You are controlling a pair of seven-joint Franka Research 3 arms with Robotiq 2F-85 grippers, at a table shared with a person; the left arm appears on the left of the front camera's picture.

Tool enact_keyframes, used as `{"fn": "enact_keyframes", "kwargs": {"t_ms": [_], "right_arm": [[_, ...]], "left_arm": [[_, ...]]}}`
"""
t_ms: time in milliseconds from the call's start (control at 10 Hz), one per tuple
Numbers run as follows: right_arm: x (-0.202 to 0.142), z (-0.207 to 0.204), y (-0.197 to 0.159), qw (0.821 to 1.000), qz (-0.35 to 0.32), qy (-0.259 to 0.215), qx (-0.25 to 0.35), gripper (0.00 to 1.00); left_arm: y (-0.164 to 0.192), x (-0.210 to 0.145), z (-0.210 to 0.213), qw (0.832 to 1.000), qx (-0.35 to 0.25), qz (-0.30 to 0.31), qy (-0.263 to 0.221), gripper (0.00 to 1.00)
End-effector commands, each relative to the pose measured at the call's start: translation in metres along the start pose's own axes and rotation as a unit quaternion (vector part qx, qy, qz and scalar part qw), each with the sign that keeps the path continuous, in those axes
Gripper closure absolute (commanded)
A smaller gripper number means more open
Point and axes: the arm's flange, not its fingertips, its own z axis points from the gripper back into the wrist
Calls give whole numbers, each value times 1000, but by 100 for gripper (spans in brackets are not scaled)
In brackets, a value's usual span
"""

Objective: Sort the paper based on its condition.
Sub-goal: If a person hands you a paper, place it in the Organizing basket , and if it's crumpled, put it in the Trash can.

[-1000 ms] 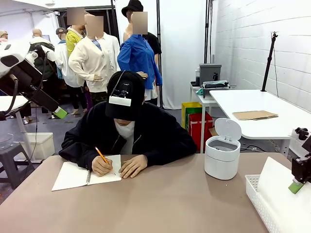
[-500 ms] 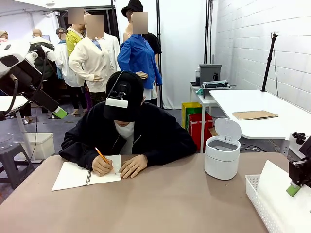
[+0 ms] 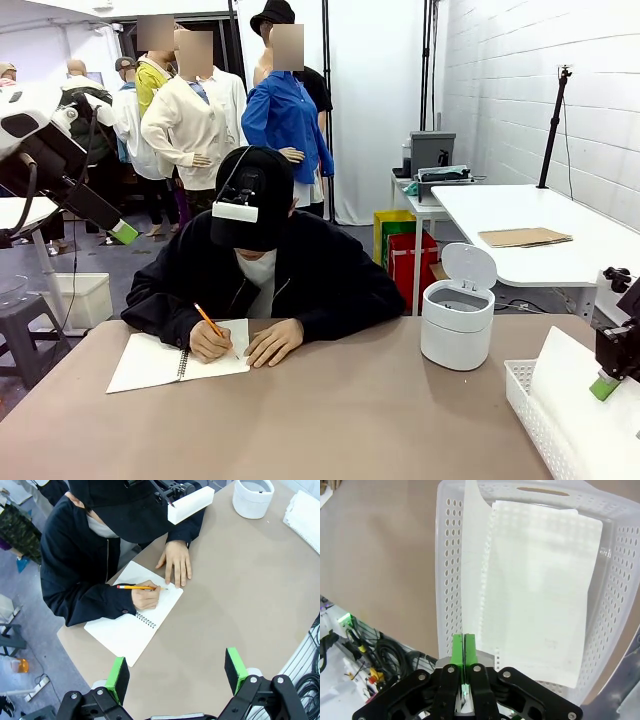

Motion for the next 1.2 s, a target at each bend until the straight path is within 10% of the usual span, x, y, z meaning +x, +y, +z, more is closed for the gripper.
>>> {"fn": "enact_keyframes", "kwargs": {"t_ms": [0,400,1100], "right_arm": [[-1,4,2,1000,7,10,-6,71],[-10,16,-4,999,-17,2,-38,0],[-11,65,19,993,7,-57,-103,0]], "left_arm": [[0,0,0,1000,2,1,0,0],[0,0,0,1000,2,1,0,0],[0,0,0,1000,2,1,0,0]]}}
